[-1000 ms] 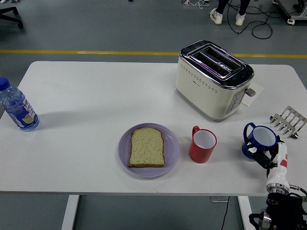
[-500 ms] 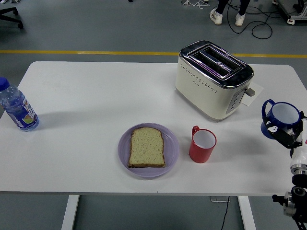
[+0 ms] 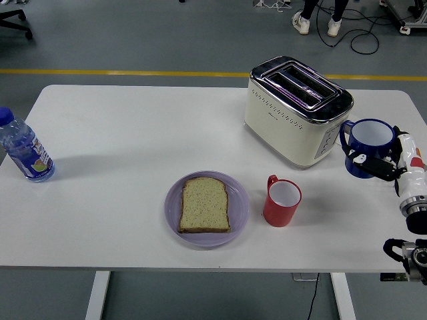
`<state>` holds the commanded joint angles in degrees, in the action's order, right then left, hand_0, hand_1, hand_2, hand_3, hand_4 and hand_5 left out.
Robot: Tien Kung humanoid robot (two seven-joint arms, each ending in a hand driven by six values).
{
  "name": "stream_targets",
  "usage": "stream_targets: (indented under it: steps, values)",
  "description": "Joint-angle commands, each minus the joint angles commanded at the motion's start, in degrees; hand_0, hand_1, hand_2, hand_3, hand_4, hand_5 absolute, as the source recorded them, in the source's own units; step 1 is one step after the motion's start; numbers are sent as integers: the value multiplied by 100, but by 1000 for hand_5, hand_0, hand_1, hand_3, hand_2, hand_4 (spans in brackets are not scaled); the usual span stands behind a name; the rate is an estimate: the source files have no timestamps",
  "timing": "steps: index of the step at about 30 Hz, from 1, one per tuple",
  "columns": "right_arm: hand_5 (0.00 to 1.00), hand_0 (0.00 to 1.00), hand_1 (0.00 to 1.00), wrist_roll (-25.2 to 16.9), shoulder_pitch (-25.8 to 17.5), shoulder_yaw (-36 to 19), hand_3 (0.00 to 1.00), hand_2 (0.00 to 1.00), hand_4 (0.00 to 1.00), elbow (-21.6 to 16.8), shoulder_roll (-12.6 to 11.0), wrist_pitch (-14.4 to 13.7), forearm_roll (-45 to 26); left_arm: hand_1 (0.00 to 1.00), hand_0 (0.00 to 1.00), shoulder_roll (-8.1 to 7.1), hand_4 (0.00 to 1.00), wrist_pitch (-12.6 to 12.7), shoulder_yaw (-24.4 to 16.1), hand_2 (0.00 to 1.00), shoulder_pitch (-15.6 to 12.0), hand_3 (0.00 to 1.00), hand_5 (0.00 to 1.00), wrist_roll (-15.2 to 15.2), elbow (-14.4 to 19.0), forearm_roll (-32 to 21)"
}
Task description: Pick up the cup,pour liquid into bread,place the cup on the desk
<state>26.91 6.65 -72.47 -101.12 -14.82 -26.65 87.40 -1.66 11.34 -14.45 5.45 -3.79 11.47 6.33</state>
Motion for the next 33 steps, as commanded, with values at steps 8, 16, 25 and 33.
stream_targets:
  steps: [8, 16, 25, 33]
  values:
    - [2, 431, 433, 802, 566, 288, 556, 567, 602, -80, -262, 652, 446, 641, 634, 3, 239, 2, -9, 652, 3, 503, 853, 1, 3, -11]
    - [2, 425, 434, 1006, 1208, 806, 561, 567, 591, -80, -408, 1393, 1095, 641, 633, 9, 242, 3, -13, 652, 8, 503, 857, 1, 6, -36]
    - [2, 426, 430, 1006, 1923, 1522, 562, 563, 586, -80, -406, 1650, 1404, 641, 633, 14, 241, 5, -8, 651, 5, 503, 859, 2, 8, -59]
    - [2, 429, 425, 1006, 2440, 2290, 564, 560, 579, -80, -480, 1740, 1410, 641, 633, 16, 241, 5, 5, 652, 4, 503, 859, 1, 9, -90]
